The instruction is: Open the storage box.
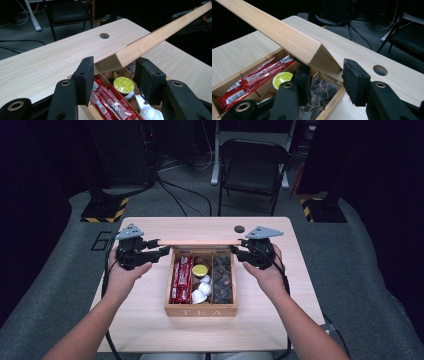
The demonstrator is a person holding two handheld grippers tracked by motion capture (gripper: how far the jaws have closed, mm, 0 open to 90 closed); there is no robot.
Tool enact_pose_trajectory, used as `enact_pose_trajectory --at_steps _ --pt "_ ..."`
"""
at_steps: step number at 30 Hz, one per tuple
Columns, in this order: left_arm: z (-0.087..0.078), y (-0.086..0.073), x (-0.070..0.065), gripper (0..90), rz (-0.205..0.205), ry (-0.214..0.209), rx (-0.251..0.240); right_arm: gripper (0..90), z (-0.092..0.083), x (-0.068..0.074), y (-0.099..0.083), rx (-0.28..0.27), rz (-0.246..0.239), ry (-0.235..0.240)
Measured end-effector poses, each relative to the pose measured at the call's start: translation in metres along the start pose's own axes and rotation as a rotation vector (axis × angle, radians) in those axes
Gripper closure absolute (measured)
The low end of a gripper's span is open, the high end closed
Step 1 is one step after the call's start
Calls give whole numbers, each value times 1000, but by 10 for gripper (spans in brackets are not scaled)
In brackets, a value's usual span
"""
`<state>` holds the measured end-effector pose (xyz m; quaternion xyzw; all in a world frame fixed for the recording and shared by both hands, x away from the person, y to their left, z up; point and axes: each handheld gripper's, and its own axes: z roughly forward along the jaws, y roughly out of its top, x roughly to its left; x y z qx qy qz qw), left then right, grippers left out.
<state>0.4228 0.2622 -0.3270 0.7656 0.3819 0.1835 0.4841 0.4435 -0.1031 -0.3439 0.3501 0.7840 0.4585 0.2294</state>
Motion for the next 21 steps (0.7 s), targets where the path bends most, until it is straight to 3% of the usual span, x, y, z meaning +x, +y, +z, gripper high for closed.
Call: enact_pose_trajectory --at_steps 11,21 --pt "27 -6 16 525 -36 39 -13 598 5 -7 11 -8 16 -14" --pt "39 -4 22 579 -24 76 -55 601 9 -12 17 -15 20 -16"
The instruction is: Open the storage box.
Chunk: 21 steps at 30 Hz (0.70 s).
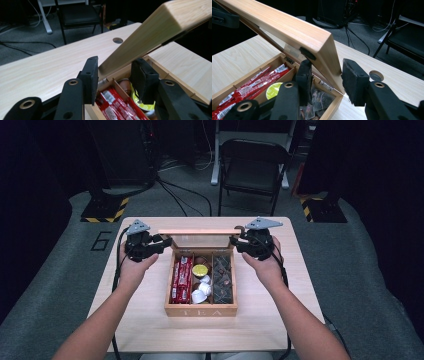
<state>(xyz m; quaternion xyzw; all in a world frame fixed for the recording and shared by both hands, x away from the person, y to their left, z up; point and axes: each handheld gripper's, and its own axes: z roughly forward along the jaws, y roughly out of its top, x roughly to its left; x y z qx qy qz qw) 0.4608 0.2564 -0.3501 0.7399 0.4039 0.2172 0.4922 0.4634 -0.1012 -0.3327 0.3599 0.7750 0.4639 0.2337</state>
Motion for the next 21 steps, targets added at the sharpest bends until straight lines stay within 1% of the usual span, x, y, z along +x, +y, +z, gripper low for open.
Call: enact_pose_trajectory --at_steps 1,4,5,8,9,10,12,13,14,16,18,19,21 --pt "1 1 0 586 10 11 -2 602 1 -1 1 -4 7 0" --pt "2 3 1 590 8 12 3 602 2 -2 3 -3 17 0" --pt "3 4 2 591 2 10 -1 602 3 -4 4 -2 7 1" --pt "4 7 5 592 1 5 9 601 5 -5 7 -3 18 -5" --pt "6 9 7 592 -4 0 8 598 7 -7 9 -11 23 -6" --pt "7 10 8 592 -6 -2 7 595 8 -7 9 -12 36 -5" --pt "7 11 9 592 -10 -3 7 590 9 -9 9 -15 38 -2" --pt "9 11 11 594 -18 -2 -8 569 12 -11 8 -7 51 -2" --pt "9 11 11 594 -18 -2 -8 569 12 -11 8 -7 51 -2" --pt "12 11 13 595 -29 -3 -19 549 18 -15 5 -3 49 -15" --pt "12 12 14 596 -34 -4 -21 549 20 -16 4 -3 52 -16" --pt "14 13 15 597 -38 1 -22 548 24 -18 1 0 54 -22" --pt "16 15 16 600 -37 7 -20 545 28 -20 -2 4 54 -19"
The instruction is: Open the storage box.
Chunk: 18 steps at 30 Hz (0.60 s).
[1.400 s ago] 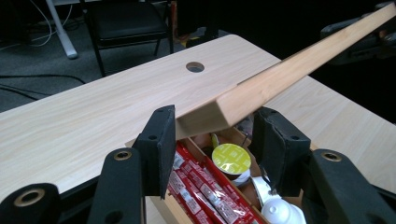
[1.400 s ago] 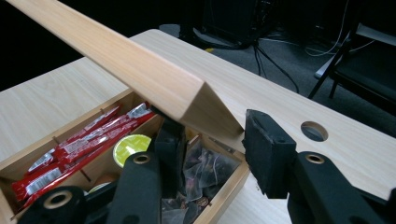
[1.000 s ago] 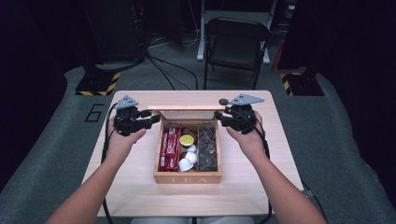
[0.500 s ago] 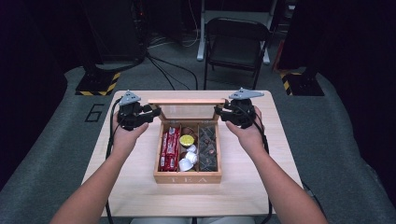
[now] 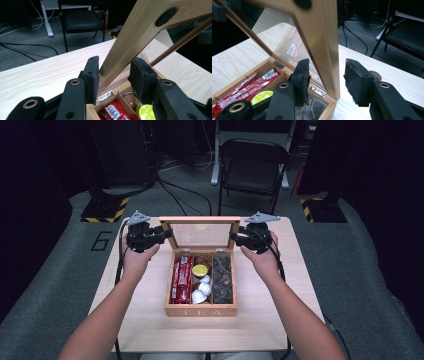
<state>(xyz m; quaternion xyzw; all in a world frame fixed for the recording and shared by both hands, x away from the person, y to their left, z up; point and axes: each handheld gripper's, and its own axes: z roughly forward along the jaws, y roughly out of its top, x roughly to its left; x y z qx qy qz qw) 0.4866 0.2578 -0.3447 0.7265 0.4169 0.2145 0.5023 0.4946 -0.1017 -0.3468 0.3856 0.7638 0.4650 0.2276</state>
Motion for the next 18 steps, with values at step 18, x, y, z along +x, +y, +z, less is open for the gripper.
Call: enact_pose_trajectory --at_steps 18 --pt "10 5 11 598 -50 -26 10 526 37 -3 -16 57 6 -35"
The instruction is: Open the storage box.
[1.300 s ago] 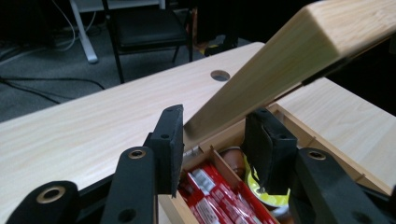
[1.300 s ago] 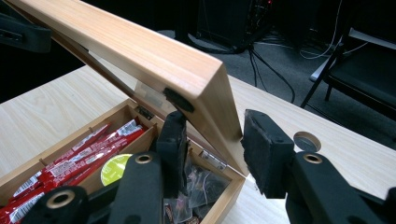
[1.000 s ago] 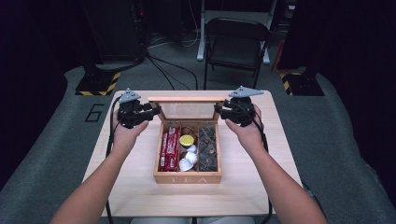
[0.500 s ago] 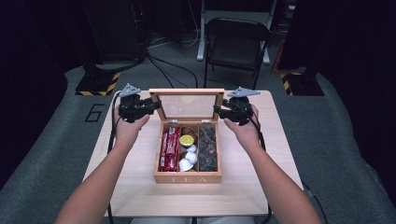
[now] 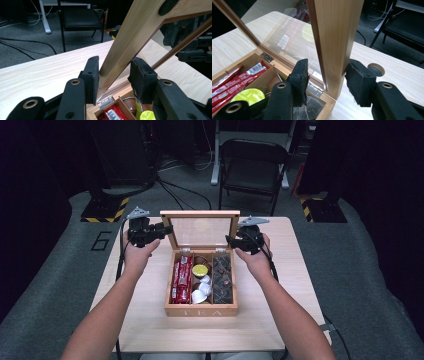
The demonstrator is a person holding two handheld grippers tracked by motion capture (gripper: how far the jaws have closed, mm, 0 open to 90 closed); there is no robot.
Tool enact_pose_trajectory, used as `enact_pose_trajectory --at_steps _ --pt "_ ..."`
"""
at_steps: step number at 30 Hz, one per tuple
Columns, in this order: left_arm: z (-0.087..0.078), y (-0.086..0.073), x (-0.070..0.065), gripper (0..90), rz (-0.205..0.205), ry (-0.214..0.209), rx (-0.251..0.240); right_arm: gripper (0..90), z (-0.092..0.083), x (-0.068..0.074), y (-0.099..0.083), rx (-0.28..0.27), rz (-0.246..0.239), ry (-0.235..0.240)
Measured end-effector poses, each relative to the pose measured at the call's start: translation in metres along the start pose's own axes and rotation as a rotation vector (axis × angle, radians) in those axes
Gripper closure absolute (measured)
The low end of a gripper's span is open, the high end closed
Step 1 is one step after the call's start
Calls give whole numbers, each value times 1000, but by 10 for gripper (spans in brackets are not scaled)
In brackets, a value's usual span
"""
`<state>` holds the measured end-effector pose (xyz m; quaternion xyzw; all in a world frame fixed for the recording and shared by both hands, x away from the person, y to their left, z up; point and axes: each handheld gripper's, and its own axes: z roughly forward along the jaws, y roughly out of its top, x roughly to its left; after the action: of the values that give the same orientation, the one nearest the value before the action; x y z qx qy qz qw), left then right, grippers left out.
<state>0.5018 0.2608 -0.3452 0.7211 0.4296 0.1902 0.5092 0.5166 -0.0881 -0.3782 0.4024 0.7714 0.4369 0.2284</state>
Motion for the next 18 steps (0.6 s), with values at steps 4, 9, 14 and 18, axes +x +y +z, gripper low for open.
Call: enact_pose_trajectory --at_steps 4,9,14,18 --pt "1 0 1 598 3 -5 -2 529 6 -2 -2 -3 6 4" --pt "3 3 3 599 -2 -10 7 546 11 -4 -4 -10 18 9" --pt "6 6 5 602 -7 -5 4 562 18 -6 -6 -7 14 7" --pt "8 6 6 603 -20 -2 2 575 19 -7 -6 -6 14 3"
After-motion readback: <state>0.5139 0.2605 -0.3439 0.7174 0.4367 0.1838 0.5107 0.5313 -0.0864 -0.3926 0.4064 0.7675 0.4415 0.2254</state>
